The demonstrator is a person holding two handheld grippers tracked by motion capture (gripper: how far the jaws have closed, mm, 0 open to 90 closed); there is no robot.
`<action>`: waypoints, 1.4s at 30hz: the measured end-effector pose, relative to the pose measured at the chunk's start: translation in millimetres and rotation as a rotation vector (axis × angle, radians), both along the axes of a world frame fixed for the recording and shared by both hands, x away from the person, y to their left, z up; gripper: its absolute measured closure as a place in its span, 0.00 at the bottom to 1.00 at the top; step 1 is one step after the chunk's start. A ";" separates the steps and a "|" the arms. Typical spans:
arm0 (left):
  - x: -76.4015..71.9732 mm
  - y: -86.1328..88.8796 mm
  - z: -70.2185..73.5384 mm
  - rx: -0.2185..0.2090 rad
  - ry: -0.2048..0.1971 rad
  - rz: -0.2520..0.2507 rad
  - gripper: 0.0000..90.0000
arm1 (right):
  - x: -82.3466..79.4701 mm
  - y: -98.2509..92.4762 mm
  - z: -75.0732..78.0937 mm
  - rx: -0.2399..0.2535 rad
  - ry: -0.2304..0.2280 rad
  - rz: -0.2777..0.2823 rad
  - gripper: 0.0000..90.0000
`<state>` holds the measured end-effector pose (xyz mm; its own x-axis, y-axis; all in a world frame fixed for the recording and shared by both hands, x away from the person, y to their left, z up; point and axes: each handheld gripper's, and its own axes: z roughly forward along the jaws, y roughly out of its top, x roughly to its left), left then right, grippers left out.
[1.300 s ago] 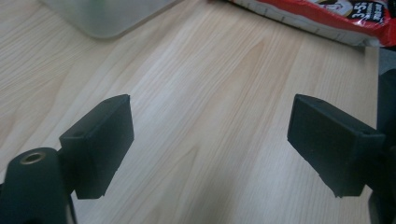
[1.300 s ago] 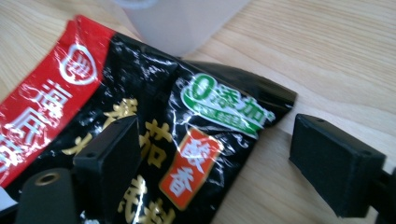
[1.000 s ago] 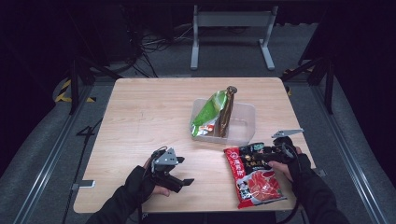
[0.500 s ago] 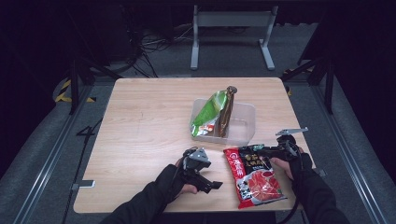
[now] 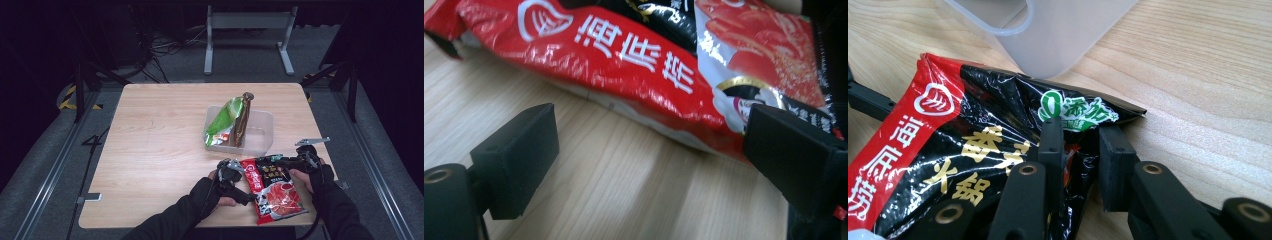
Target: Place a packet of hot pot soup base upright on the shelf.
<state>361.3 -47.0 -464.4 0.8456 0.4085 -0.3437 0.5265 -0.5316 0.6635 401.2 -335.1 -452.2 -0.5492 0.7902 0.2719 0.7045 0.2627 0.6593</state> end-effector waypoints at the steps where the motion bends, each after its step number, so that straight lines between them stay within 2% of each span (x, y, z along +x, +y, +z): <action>1: 0.9 -0.2 0.5 -0.003 -0.005 0.011 0.12 | -0.1 -0.8 -0.1 0.004 0.000 0.000 0.85; 2: 2.8 -0.2 0.7 -0.010 0.002 0.014 0.19 | -0.3 -1.3 -0.1 0.007 -0.001 0.000 0.85; 3: 3.4 -0.2 0.5 -0.015 0.006 0.018 0.21 | -0.6 -1.7 0.1 0.013 -0.001 -0.002 0.85; 5: 4.4 1.0 0.3 -0.037 0.024 -0.001 0.31 | -0.9 -2.1 0.3 0.016 -0.002 -0.004 0.85; 11: 7.3 2.4 0.0 -0.079 0.060 -0.005 0.52 | -2.6 -6.8 3.7 0.045 -0.012 -0.017 0.89; 13: 9.3 2.9 -1.0 -0.085 0.084 0.013 0.51 | -3.1 -9.3 4.2 0.059 -0.010 -0.021 0.89; 15: 12.2 2.7 -1.4 -0.100 0.088 0.038 0.43 | -4.7 -9.3 5.1 0.063 -0.022 -0.026 0.90; 16: 13.7 2.4 -1.4 -0.104 0.091 0.039 0.43 | -5.1 -8.7 5.7 0.063 -0.026 -0.025 0.90; 17: 14.4 2.3 -1.8 -0.102 0.102 0.043 0.42 | -5.4 -8.0 6.8 0.058 -0.031 -0.022 0.90; 19: 16.7 1.5 -3.4 -0.080 0.097 0.082 0.41 | -6.0 -8.4 7.5 0.073 -0.042 -0.015 0.91; 20: 18.5 1.5 -4.3 -0.087 0.114 0.085 0.41 | -6.4 -7.8 7.6 0.079 -0.038 -0.008 0.91; 24: 21.3 5.3 -4.5 -0.098 0.101 0.110 0.52 | -8.1 -5.7 10.1 0.078 -0.048 -0.002 0.91; 27: 19.9 8.8 -0.3 -0.098 0.069 0.124 0.63 | -9.9 -8.0 11.7 0.096 -0.054 -0.006 0.91; 32: 18.0 15.7 5.7 -0.124 0.037 0.139 0.71 | -15.1 -8.3 21.0 0.126 -0.079 0.002 0.91; 35: 14.0 22.8 15.3 -0.143 -0.028 0.138 0.77 | -19.5 -8.0 26.6 0.139 -0.092 0.017 0.90; 36: 14.0 22.8 15.3 -0.143 -0.028 0.138 0.82 | -19.5 -8.0 26.6 0.139 -0.092 0.017 0.90; 37: 13.2 27.3 20.1 -0.155 -0.063 0.141 0.82 | -21.0 -9.3 28.8 0.152 -0.099 0.020 0.90; 39: 14.1 31.9 24.3 -0.171 -0.092 0.142 0.88 | -23.0 -10.7 32.1 0.177 -0.111 0.038 0.88; 42: 17.2 39.6 27.1 -0.181 -0.126 0.138 0.92 | -24.7 -8.8 35.8 0.200 -0.133 0.066 0.86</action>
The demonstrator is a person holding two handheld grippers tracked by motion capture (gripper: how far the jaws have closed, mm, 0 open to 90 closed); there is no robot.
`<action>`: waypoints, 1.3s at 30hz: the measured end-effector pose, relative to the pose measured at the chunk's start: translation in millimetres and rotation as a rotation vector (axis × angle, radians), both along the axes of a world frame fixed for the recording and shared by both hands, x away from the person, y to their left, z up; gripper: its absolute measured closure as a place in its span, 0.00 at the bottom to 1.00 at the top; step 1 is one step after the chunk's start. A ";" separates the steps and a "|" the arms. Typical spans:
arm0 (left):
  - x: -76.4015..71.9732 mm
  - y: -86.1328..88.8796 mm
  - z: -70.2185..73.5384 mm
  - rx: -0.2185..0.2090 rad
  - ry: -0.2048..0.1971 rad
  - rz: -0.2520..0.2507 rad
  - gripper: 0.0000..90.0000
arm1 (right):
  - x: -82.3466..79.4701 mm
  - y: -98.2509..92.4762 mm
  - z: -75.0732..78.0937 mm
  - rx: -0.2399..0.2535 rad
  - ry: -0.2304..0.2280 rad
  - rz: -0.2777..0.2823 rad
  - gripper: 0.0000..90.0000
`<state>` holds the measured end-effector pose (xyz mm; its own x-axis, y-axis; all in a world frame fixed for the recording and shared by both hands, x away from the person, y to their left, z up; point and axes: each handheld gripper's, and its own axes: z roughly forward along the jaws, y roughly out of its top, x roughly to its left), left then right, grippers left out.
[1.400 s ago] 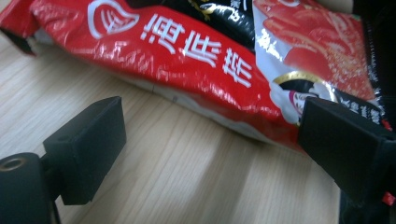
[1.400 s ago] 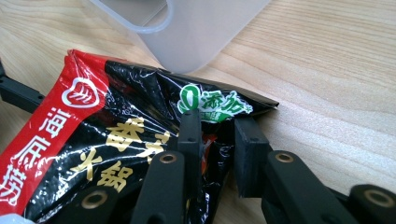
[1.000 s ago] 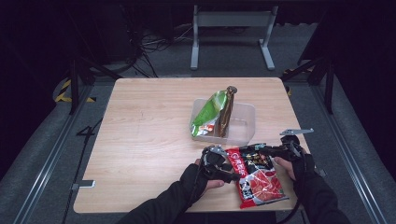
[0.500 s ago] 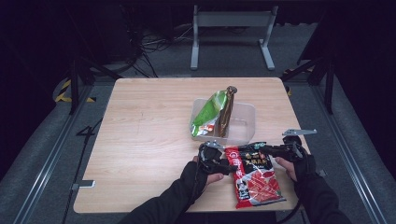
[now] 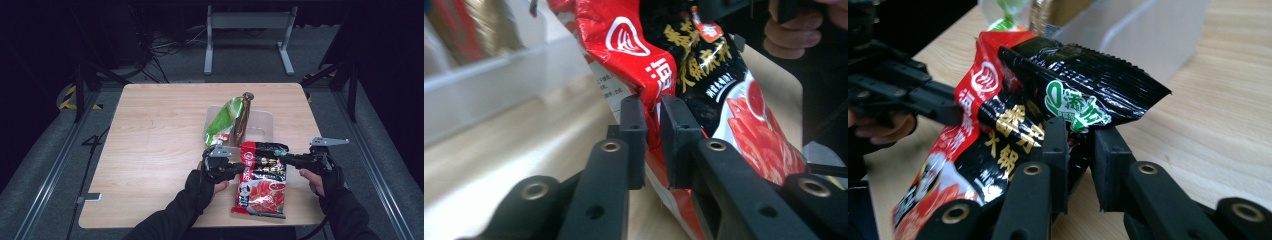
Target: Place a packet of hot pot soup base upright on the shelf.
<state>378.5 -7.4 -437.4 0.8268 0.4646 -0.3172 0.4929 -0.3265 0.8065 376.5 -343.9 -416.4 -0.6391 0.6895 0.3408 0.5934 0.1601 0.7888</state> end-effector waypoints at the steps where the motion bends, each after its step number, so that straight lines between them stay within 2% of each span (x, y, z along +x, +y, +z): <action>1: 1.2 2.8 1.1 0.005 -0.019 -0.005 0.93 | -0.2 0.8 0.6 0.006 -0.002 0.007 0.85; 3: 1.3 7.5 2.9 -0.002 -0.058 0.003 0.95 | 0.0 2.3 1.2 0.024 -0.011 0.035 0.82; 5: 1.2 10.7 4.7 -0.003 -0.094 -0.015 0.96 | 0.3 2.6 1.2 0.046 -0.020 0.049 0.80; 7: 0.6 12.9 5.3 -0.008 -0.104 -0.014 0.97 | 0.2 4.0 1.7 0.060 -0.037 0.070 0.76; 9: 0.7 15.1 5.7 -0.008 -0.133 -0.023 0.96 | 0.8 6.4 2.2 0.057 -0.043 0.081 0.73; 11: -0.2 16.3 7.4 0.004 -0.183 -0.037 0.96 | 1.8 8.4 2.9 0.045 -0.046 0.082 0.71; 12: -0.2 16.3 7.4 0.004 -0.183 -0.037 0.97 | 1.8 8.4 2.9 0.045 -0.046 0.082 0.71; 15: -3.5 16.4 12.0 0.001 -0.219 -0.069 0.97 | 3.7 12.9 3.4 0.061 -0.048 0.108 0.67; 17: -4.3 17.0 12.2 -0.007 -0.222 -0.070 0.97 | 4.3 17.1 3.2 0.043 -0.052 0.124 0.63; 21: -4.0 18.9 12.7 -0.026 -0.227 -0.093 0.97 | 6.0 20.7 2.3 0.072 -0.043 0.154 0.62; 25: -3.7 19.3 14.0 -0.014 -0.237 -0.107 0.96 | 6.8 24.5 1.8 0.082 -0.042 0.196 0.61; 31: 0.9 22.6 14.1 -0.002 -0.235 -0.102 0.96 | 6.4 31.5 10.1 0.082 -0.073 0.243 0.80; 37: 0.9 24.4 17.8 0.010 -0.267 -0.091 0.94 | 0.1 39.0 19.5 0.045 -0.099 0.211 0.84; 39: -0.5 24.7 20.4 0.026 -0.285 -0.095 0.93 | -3.2 40.9 23.8 0.038 -0.115 0.193 0.85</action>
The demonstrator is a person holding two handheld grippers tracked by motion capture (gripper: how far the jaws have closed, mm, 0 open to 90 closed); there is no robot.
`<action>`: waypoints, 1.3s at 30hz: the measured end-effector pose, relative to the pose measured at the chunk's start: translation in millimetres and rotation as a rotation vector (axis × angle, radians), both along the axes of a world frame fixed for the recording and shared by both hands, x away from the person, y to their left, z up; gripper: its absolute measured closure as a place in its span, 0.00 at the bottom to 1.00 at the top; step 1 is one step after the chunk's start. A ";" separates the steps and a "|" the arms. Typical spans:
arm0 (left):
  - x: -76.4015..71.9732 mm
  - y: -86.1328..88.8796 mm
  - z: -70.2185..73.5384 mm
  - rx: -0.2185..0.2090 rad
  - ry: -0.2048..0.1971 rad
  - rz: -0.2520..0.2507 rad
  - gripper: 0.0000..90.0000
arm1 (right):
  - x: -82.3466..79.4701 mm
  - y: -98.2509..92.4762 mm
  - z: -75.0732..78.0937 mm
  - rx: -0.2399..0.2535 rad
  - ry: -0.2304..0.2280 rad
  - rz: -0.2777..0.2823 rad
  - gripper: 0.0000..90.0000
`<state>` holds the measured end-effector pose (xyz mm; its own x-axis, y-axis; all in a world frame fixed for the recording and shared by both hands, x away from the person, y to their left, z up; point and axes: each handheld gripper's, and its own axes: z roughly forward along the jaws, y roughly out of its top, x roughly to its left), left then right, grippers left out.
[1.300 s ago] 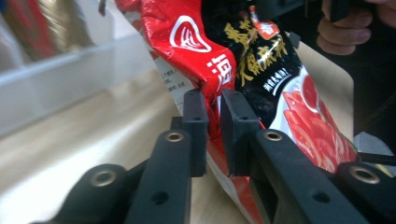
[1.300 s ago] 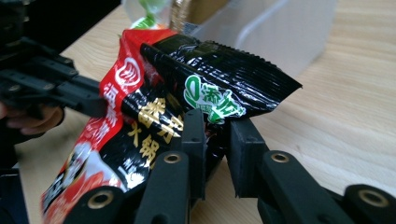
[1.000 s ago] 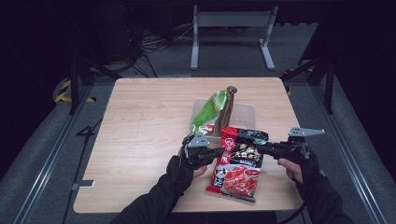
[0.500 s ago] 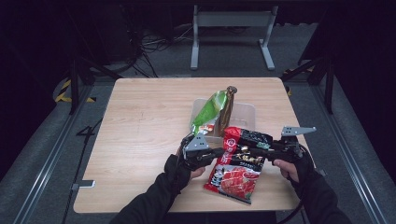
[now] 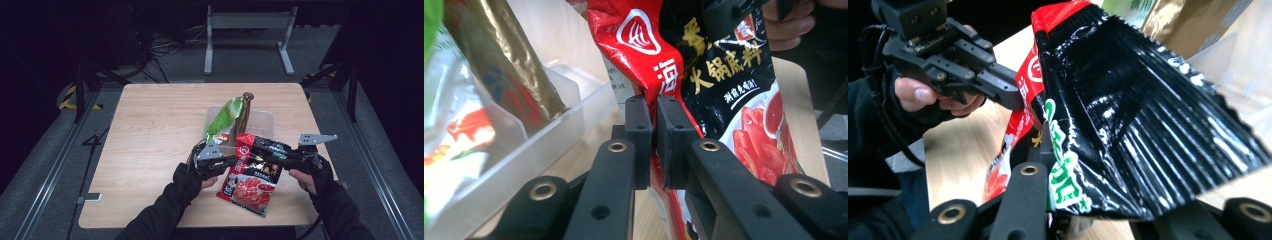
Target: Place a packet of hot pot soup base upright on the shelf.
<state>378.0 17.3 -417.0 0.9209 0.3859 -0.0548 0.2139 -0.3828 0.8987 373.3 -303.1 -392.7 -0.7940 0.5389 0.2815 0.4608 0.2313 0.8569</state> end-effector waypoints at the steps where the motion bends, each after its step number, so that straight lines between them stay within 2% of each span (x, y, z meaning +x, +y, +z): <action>1: -0.9 0.5 1.7 0.013 -0.015 -0.002 0.93 | -1.3 1.0 1.6 -0.006 -0.007 -0.003 0.86; 5: -4.7 4.0 5.6 0.036 -0.038 0.000 0.88 | -6.4 3.8 5.6 -0.026 -0.029 -0.023 0.86; 7: -9.4 9.8 7.6 0.062 -0.060 -0.004 0.80 | -8.0 3.3 6.3 -0.031 -0.038 -0.036 0.86; 10: -12.1 16.4 7.3 0.070 -0.064 -0.002 0.70 | -10.0 1.6 7.7 -0.033 -0.049 -0.057 0.86; 11: -14.1 21.0 5.9 0.074 -0.071 0.006 0.70 | -10.8 1.0 8.4 -0.033 -0.055 -0.063 0.87; 14: -20.6 33.1 1.8 0.122 -0.080 0.026 0.54 | -14.0 -1.0 10.7 -0.044 -0.069 -0.082 0.86; 15: -23.6 39.7 0.9 0.136 -0.086 0.055 0.49 | -14.9 -1.8 11.5 -0.046 -0.074 -0.087 0.87; 16: -23.6 39.7 0.9 0.136 -0.086 0.055 0.39 | -14.9 -1.8 11.5 -0.046 -0.074 -0.087 0.87; 18: -28.5 51.8 -0.1 0.143 -0.091 0.087 0.36 | -16.3 -3.0 13.3 -0.048 -0.083 -0.096 0.87; 22: -35.4 75.2 -3.2 0.149 -0.073 0.136 0.23 | -19.1 -2.1 16.4 -0.072 -0.098 -0.099 0.87; 24: -37.0 87.9 -5.8 0.156 -0.066 0.171 0.19 | -20.7 -0.3 17.8 -0.078 -0.108 -0.099 0.87; 25: -37.1 94.7 -7.0 0.160 -0.053 0.173 0.18 | -21.4 0.5 18.4 -0.081 -0.113 -0.099 0.87; 30: -37.3 127.7 -13.3 0.144 -0.002 0.221 0.16 | -24.8 3.5 21.6 -0.095 -0.139 -0.085 0.87; 31: -37.6 135.9 -15.0 0.150 -0.007 0.238 0.15 | -25.5 4.0 22.0 -0.094 -0.140 -0.085 0.87; 33: -38.2 151.5 -18.9 0.130 0.020 0.280 0.14 | -26.8 4.6 22.6 -0.098 -0.145 -0.085 0.87; 35: -39.8 164.4 -22.5 0.131 0.028 0.331 0.14 | -28.5 4.8 23.7 -0.098 -0.156 -0.092 0.87; 36: -39.8 164.4 -22.5 0.131 0.028 0.331 0.14 | -28.5 4.8 23.7 -0.098 -0.156 -0.092 0.87; 38: -41.3 175.9 -26.2 0.116 0.059 0.369 0.14 | -30.0 4.6 25.3 -0.099 -0.165 -0.099 0.87; 39: -42.7 180.6 -27.5 0.128 0.055 0.380 0.13 | -30.8 4.5 26.0 -0.102 -0.173 -0.103 0.87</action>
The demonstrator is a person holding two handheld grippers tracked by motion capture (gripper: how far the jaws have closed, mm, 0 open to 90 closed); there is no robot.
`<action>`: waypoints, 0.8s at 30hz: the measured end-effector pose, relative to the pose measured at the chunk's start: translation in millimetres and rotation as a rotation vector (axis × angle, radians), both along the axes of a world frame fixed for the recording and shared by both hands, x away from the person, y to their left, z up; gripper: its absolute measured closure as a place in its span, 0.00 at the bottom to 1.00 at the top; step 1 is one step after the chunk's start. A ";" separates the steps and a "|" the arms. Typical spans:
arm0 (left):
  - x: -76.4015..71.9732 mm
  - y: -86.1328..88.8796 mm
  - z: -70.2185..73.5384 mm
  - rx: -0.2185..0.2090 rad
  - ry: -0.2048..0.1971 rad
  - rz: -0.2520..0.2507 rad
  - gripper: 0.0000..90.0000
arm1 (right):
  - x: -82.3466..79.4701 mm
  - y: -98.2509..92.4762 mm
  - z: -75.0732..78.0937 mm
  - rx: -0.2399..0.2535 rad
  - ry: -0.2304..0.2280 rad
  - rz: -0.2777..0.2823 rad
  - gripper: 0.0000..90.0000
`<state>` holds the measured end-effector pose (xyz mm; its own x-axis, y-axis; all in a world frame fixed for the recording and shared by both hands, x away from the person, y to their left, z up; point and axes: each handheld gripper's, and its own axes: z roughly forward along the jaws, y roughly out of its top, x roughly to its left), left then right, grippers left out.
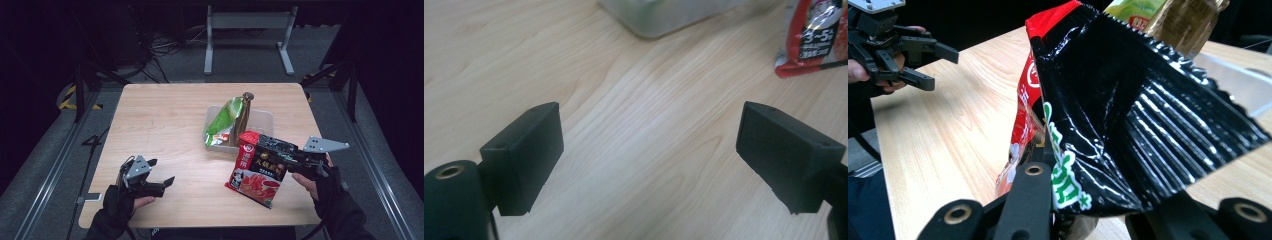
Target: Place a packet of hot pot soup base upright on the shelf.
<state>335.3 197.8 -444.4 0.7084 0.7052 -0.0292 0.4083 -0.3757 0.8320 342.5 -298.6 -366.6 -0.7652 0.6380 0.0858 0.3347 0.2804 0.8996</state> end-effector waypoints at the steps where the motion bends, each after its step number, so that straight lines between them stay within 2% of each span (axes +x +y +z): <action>1: -1.0 3.7 -0.7 0.012 -0.004 0.006 0.13 | -0.9 -0.7 1.1 0.004 -0.006 -0.006 0.87; 3: -2.0 11.0 -1.9 0.031 -0.013 0.025 0.13 | -2.0 -2.2 3.1 0.005 -0.018 -0.011 0.88; 7: -1.2 19.4 0.7 -0.014 -0.022 0.055 0.13 | -4.3 -6.7 7.0 0.005 -0.039 -0.029 0.88; 13: -1.0 15.4 -1.8 0.029 -0.022 0.035 0.12 | -7.1 -11.5 10.8 0.009 -0.056 -0.051 0.88; 19: -0.2 11.7 -3.9 0.035 -0.014 0.019 0.11 | -9.2 -14.9 16.7 0.015 -0.082 -0.079 0.88; 24: 0.9 11.8 -4.2 0.029 -0.013 0.030 0.11 | -11.0 -18.7 25.0 0.027 -0.110 -0.109 0.88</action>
